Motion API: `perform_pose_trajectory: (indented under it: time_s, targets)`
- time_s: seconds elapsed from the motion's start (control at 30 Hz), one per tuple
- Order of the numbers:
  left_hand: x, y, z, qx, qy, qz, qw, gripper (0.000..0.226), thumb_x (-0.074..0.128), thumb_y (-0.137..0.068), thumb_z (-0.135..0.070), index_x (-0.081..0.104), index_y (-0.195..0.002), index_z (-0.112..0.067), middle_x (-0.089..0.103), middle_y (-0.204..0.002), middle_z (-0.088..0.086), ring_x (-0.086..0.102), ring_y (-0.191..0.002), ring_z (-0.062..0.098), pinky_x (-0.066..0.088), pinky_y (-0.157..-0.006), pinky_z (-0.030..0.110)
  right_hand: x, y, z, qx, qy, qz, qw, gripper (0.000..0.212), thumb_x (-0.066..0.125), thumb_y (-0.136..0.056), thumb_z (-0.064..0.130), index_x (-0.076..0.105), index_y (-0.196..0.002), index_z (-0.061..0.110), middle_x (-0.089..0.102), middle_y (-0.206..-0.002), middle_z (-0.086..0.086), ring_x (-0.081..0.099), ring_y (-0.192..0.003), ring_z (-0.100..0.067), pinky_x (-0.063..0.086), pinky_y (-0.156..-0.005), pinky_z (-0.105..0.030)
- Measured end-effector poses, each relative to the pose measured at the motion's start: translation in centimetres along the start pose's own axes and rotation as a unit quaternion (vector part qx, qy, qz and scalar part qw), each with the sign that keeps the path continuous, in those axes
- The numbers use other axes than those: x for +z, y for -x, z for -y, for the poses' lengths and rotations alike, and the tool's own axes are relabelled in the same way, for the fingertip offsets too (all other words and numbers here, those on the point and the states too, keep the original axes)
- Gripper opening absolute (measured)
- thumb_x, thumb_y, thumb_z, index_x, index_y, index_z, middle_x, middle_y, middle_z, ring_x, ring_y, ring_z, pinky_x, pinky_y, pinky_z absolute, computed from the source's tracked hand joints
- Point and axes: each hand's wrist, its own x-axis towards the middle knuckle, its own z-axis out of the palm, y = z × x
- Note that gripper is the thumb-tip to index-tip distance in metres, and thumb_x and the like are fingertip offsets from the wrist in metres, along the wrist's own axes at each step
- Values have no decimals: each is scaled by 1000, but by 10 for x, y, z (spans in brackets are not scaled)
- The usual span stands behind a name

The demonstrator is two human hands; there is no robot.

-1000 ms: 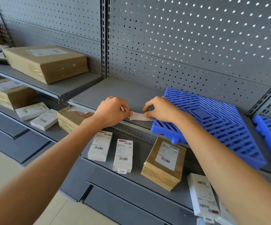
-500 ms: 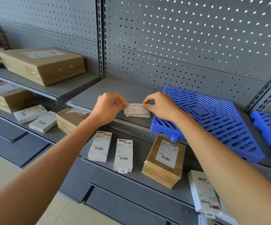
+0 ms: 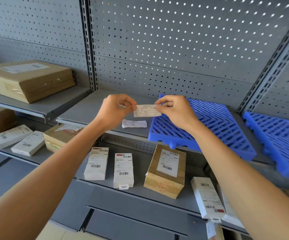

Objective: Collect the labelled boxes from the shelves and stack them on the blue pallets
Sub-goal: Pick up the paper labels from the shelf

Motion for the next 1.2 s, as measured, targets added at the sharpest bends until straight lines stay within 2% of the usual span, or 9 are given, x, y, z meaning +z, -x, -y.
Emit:
perform_pose_trajectory:
  time_s: [0.13,0.2,0.33,0.43,0.53,0.63,0.97,1.07,1.2]
  targets:
    - [20,-3,-21,28,33,31,999,3,74,-90,-20,74,-88,-21,74,-85,-9,59,-63,-8,39,-58,5,-27,20,-8,19,1,-38,999,6,69,-93,23,74,-96,20,75,-85,10,68,-76,1,45,-64,-8]
    - [31,-4,-32,44,43,50,997,4,74,-91,-17,74,-88,-21,74,-85,-10,60,-64,-9,39,-58,3,-39,32,-14,30,4,-54,998,8,69,-93,21,74,-97,17,74,-86,10,66,-72,6,42,-62,-4]
    - [58,-3,-50,64,58,96,992,6,73,-90,-16,75,-90,-22,77,-88,-8,68,-80,-2,47,-74,7,-62,58,-28,56,21,-85,995,9,70,-93,23,75,-97,18,75,-87,10,67,-76,2,47,-68,-11]
    - [80,0,-61,73,58,126,988,5,73,-91,-12,74,-92,-17,76,-85,-6,64,-68,-8,43,-65,4,-78,74,-42,81,32,-98,991,7,70,-92,25,75,-96,21,75,-88,10,67,-77,3,47,-69,-11]
    - [98,2,-68,90,46,143,985,13,74,-90,-13,72,-89,-26,76,-78,-9,65,-77,-5,45,-73,5,-89,87,-55,92,39,-105,989,7,70,-92,23,76,-96,20,75,-89,10,65,-75,7,44,-64,-4]
    - [109,5,-74,97,43,156,982,11,74,-89,-10,74,-88,-21,75,-75,-9,66,-76,-3,44,-76,4,-97,95,-66,99,41,-106,989,7,71,-92,23,77,-95,20,74,-89,10,65,-76,9,44,-64,-4]
    - [119,9,-77,93,0,174,980,6,77,-87,-12,77,-89,-18,76,-78,-8,68,-74,-1,46,-72,4,-103,104,-77,69,93,-80,990,7,73,-90,20,77,-96,20,74,-87,12,65,-78,5,47,-68,-8]
    - [120,10,-78,99,-12,172,980,6,76,-88,-11,77,-90,-17,75,-79,-9,68,-75,-3,45,-73,3,-101,106,-78,67,105,-83,989,7,73,-90,21,77,-96,21,73,-84,13,65,-73,5,44,-66,-5]
    - [120,10,-77,104,-29,181,978,10,77,-86,-10,76,-88,-20,74,-82,-11,67,-76,-5,45,-72,2,-99,107,-78,64,115,-81,988,11,74,-89,20,78,-99,19,74,-86,12,64,-80,10,45,-69,-2]
